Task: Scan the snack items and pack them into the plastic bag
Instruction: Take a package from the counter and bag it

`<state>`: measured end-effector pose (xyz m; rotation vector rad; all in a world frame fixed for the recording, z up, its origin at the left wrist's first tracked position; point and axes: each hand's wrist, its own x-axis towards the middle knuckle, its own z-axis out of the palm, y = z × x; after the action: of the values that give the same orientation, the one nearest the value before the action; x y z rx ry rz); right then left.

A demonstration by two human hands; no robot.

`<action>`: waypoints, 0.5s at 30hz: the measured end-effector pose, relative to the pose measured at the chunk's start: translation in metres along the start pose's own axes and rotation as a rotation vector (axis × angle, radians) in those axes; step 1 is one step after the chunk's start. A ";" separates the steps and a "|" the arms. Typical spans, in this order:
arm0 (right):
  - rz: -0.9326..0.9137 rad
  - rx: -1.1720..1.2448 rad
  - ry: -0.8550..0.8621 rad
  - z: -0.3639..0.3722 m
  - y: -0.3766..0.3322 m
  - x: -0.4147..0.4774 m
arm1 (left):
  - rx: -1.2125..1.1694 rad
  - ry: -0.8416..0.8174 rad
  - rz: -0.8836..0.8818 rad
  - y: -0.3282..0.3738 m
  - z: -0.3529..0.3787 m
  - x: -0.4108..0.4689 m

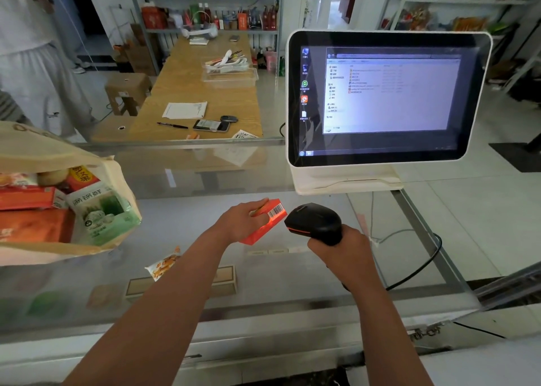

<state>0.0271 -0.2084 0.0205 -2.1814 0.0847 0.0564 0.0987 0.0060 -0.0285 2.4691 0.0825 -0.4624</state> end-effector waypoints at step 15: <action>-0.024 -0.008 0.001 -0.001 0.002 0.000 | -0.070 -0.008 0.000 -0.003 -0.001 -0.001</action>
<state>0.0266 -0.2106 0.0200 -2.1899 0.0588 0.0427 0.0975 0.0090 -0.0295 2.3981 0.0940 -0.4615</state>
